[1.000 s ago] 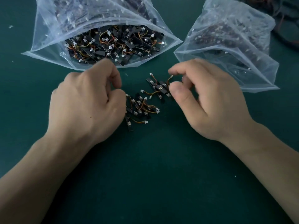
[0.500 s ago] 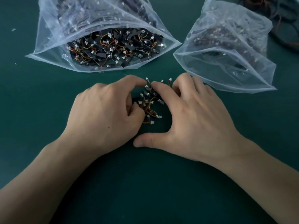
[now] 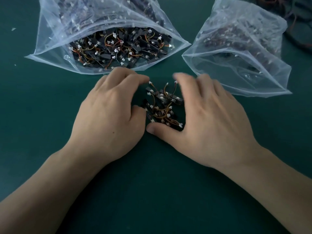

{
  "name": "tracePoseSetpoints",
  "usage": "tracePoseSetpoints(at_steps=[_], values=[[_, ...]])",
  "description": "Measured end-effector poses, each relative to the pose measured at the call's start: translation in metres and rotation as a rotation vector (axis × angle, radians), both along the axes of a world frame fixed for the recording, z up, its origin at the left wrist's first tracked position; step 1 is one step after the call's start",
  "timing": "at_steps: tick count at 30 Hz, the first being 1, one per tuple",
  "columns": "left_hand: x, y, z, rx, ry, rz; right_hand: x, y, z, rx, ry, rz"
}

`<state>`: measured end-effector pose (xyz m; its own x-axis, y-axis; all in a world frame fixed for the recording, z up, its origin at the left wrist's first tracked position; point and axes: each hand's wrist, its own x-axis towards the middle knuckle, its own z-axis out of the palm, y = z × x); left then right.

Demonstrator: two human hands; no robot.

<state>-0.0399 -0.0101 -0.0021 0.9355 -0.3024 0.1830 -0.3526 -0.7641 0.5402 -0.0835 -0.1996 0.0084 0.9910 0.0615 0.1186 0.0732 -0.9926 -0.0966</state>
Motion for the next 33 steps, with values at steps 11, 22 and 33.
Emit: tracePoseSetpoints(at_steps=[11,22,33], values=[[0.0017,0.0009,0.0000,0.042,-0.001,-0.110,0.0014,0.0042,0.0047,0.009,0.065,0.003],[0.0017,0.0019,-0.0014,-0.071,0.014,-0.169,0.0045,0.0023,0.0069,0.091,0.045,0.013],[0.0024,0.0010,-0.0016,0.065,0.001,-0.189,0.0046,-0.0007,0.0066,0.058,0.043,0.034]])
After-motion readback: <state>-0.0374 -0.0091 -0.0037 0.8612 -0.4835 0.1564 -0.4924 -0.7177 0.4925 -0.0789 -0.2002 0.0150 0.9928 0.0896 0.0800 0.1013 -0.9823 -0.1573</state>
